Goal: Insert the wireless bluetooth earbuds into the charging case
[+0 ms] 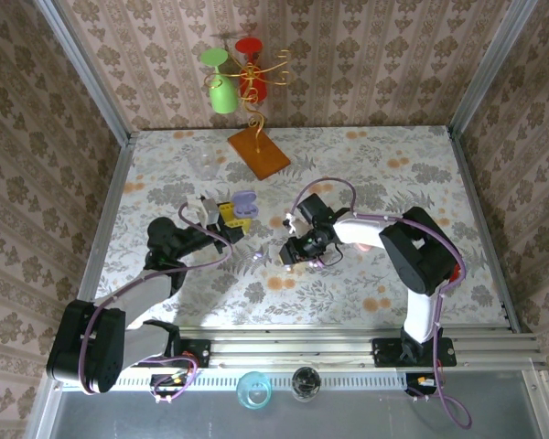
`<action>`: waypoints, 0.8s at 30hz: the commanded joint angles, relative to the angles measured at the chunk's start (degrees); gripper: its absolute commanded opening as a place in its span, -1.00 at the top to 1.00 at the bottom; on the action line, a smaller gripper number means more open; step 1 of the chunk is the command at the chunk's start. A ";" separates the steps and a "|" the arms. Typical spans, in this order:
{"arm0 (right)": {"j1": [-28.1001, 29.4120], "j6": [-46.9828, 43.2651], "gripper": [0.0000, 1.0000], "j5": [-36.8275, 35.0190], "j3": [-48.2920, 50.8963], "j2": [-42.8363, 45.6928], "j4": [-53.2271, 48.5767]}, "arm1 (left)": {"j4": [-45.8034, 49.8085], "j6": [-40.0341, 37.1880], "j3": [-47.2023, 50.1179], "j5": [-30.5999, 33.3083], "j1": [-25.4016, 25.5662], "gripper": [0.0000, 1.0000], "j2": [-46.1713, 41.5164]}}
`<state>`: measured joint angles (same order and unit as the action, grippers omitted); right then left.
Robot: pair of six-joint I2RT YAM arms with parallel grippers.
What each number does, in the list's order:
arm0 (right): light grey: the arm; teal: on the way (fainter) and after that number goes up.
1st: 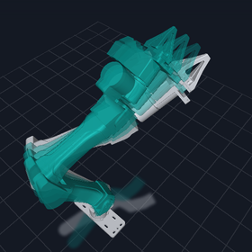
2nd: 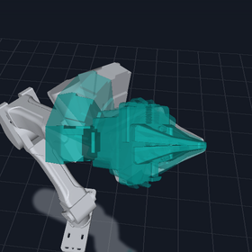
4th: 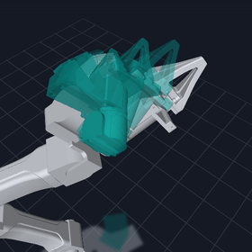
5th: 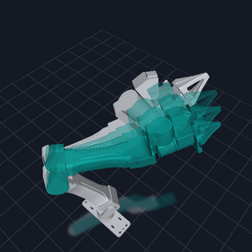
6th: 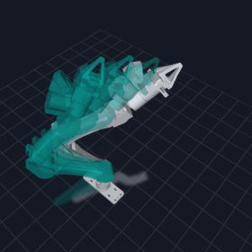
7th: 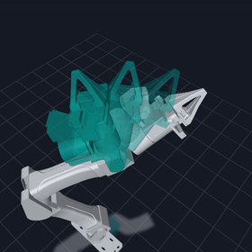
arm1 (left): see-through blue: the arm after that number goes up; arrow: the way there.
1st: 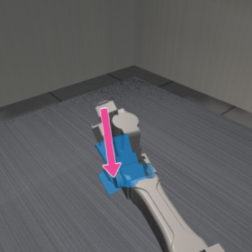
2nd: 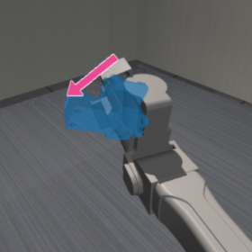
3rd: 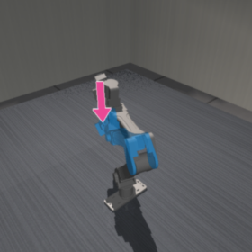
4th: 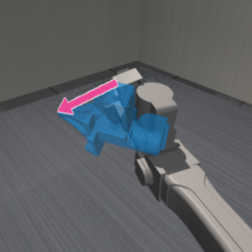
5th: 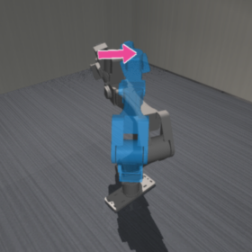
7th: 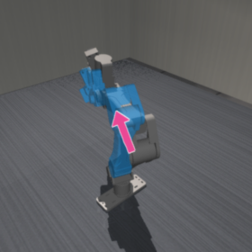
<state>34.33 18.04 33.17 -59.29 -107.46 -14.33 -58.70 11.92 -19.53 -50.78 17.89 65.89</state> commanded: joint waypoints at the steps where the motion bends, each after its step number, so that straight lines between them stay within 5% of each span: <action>1: -0.15 1.31 0.41 2.30 1.35 1.89 0.48 | -0.76 -0.93 -1.47 -1.42 -0.58 0.23 -0.23; 16: -0.01 2.94 0.60 -1.75 2.06 3.06 0.97 | -0.33 -1.03 -1.98 -1.37 -0.51 0.24 -0.23; 24: 1.33 8.02 0.61 -25.28 2.78 13.44 -4.84 | 5.31 -6.43 -2.42 0.11 -0.57 0.24 -0.67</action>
<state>35.00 22.87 19.55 -57.25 -98.24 -15.88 -55.72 8.97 -19.99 -50.92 17.89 65.89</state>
